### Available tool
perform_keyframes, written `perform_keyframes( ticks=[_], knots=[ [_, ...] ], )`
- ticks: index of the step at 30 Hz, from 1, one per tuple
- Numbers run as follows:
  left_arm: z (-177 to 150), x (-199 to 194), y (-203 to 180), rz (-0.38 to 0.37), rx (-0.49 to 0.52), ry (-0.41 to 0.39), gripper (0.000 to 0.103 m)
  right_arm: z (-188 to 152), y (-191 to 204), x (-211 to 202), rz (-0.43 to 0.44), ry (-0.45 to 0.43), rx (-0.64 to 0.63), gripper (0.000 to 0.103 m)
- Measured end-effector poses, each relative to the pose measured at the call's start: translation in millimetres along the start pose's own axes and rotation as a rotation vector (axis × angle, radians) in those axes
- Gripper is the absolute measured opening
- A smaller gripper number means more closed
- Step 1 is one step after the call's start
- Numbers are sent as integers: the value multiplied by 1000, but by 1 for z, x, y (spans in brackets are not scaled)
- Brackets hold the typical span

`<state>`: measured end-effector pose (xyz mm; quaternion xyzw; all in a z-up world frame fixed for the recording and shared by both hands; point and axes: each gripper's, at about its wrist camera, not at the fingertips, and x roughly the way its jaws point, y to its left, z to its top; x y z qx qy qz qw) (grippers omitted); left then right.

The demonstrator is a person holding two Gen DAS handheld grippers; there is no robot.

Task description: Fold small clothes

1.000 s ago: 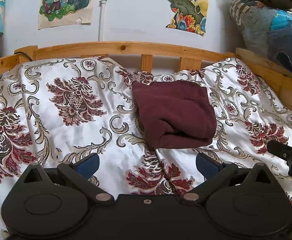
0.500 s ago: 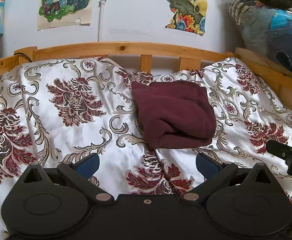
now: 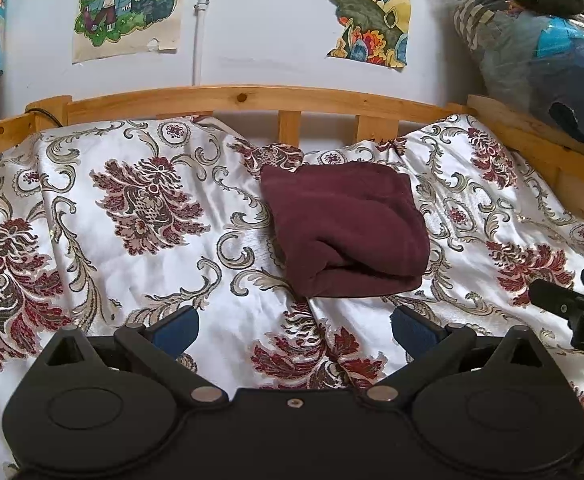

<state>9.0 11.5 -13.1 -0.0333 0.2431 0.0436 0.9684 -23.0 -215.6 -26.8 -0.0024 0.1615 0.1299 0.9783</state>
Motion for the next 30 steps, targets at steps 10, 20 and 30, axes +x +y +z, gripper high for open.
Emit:
perform_keyframes(
  ticks=[10,20,30],
  knots=[
    [-1,2,-2,13,37,15,102,-1,1,0,0,1,1,103],
    [-1,0,-2,12,44,6,102,0,1,1,0,1,1,103],
    [-1,0,-3,11,46,8,102,-1,1,1,0,4,1,103]
  ],
)
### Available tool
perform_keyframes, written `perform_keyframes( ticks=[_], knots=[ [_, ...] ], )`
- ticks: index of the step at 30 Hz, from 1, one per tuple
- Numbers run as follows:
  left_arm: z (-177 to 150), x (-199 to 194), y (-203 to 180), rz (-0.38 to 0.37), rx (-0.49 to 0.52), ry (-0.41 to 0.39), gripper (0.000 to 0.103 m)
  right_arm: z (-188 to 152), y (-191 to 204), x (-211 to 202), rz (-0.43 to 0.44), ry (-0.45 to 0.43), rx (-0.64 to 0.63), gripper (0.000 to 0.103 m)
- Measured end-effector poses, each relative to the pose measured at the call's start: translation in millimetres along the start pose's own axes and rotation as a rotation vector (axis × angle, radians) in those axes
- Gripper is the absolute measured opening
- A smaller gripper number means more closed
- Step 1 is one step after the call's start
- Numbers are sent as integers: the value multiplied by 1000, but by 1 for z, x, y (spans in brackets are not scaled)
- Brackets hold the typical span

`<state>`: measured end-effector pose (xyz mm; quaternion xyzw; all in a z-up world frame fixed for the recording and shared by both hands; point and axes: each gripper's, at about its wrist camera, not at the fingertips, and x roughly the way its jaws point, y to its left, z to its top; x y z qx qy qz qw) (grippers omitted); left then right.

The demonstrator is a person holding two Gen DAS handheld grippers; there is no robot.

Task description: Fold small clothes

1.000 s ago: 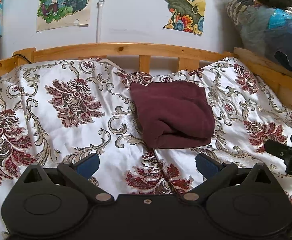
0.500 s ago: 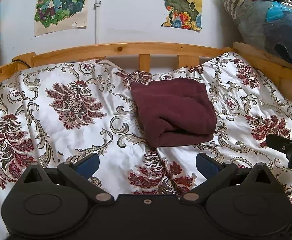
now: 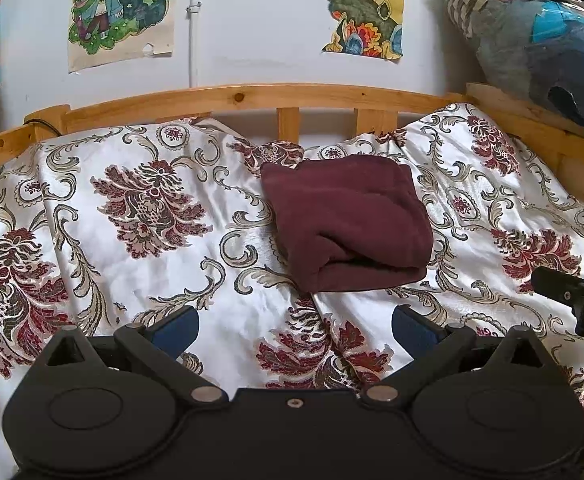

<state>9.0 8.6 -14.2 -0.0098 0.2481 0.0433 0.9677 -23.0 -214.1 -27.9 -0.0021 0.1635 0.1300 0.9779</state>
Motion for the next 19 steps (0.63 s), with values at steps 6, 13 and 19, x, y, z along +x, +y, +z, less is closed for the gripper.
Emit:
perform_keyframes(
  ticks=[6,13,19],
  knots=[
    [0,0,0,0,2,2,102,-1,0,0,1,1,0,103],
    [0,2,0,-2,6,10,102,-3,1,0,2,3,0,103],
    [0,1,0,-2,6,10,102,-4,2,1,0,7,7,103]
  ],
)
